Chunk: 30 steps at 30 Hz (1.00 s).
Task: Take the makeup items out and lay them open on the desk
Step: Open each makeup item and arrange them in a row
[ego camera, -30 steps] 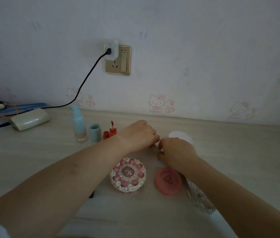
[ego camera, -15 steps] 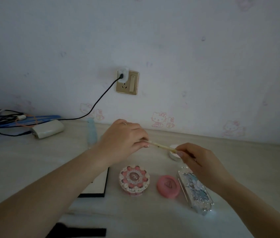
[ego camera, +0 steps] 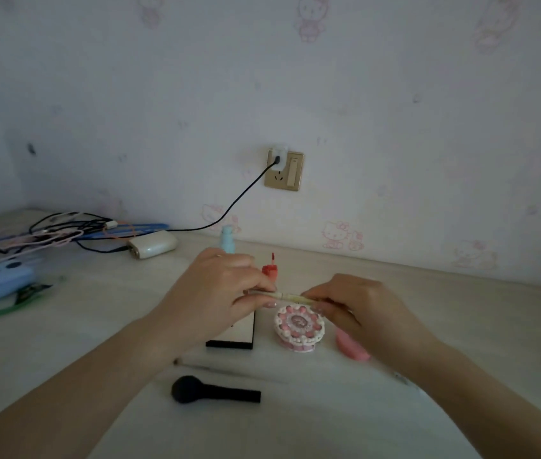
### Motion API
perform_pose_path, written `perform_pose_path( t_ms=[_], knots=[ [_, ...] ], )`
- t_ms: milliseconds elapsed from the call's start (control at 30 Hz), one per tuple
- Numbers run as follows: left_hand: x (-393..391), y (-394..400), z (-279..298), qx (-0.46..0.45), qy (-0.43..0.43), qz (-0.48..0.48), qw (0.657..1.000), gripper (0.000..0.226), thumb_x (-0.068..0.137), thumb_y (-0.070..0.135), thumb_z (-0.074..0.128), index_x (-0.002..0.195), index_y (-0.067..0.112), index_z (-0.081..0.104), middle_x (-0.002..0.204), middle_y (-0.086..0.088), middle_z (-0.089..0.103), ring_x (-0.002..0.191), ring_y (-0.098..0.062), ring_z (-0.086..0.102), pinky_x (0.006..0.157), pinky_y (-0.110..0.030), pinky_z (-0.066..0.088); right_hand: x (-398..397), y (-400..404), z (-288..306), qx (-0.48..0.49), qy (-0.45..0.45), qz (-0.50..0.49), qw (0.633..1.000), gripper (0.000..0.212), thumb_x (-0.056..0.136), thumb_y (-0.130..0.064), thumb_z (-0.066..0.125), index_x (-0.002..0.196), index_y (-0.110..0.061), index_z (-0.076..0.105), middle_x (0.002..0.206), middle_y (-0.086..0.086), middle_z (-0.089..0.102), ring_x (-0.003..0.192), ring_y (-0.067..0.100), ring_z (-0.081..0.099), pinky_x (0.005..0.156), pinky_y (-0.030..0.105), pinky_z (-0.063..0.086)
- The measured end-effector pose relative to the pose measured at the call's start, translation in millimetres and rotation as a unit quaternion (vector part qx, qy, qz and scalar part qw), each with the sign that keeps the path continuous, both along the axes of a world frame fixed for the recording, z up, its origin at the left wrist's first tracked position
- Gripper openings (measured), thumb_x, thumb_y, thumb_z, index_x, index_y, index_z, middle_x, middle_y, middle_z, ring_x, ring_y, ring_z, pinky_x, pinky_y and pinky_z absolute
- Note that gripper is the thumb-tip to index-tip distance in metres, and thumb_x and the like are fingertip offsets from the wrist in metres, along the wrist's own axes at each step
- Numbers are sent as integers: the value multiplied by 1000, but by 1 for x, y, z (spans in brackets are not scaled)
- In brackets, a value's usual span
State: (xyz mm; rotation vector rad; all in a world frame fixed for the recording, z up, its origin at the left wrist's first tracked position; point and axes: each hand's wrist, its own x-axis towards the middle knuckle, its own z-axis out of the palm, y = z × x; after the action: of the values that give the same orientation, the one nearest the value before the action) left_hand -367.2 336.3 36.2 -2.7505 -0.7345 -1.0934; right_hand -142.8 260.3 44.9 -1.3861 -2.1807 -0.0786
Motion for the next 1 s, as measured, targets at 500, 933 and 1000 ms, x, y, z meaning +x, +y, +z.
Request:
perform_pose_path(
  t_ms=[500, 933, 1000],
  knots=[
    [-87, -30, -31, -192, -16, 67, 979, 32, 74, 56, 53, 83, 31, 71, 76, 20, 61, 79, 1, 59, 69, -11, 43, -9, -11, -28, -68, 23, -50, 996, 23, 94, -27, 52, 112, -26, 67, 88, -19, 62, 81, -4, 56, 70, 8, 39],
    [-92, -77, -103, -298, 37, 71, 951, 29, 74, 51, 56, 94, 37, 72, 83, 24, 55, 87, 5, 54, 73, -6, 39, -94, -24, -103, -119, 22, -1, 993, 28, 91, -21, 55, 116, -27, 66, 102, -5, 64, 90, 7, 53, 76, 4, 35],
    [-90, -80, -106, -276, 44, 82, 957, 31, 73, 51, 53, 93, 38, 72, 81, 22, 56, 83, 3, 52, 72, -8, 38, -102, -24, -110, -83, 21, -2, 996, 26, 84, -25, 54, 102, -25, 72, 89, -6, 68, 80, 13, 61, 71, 17, 47]
  ],
)
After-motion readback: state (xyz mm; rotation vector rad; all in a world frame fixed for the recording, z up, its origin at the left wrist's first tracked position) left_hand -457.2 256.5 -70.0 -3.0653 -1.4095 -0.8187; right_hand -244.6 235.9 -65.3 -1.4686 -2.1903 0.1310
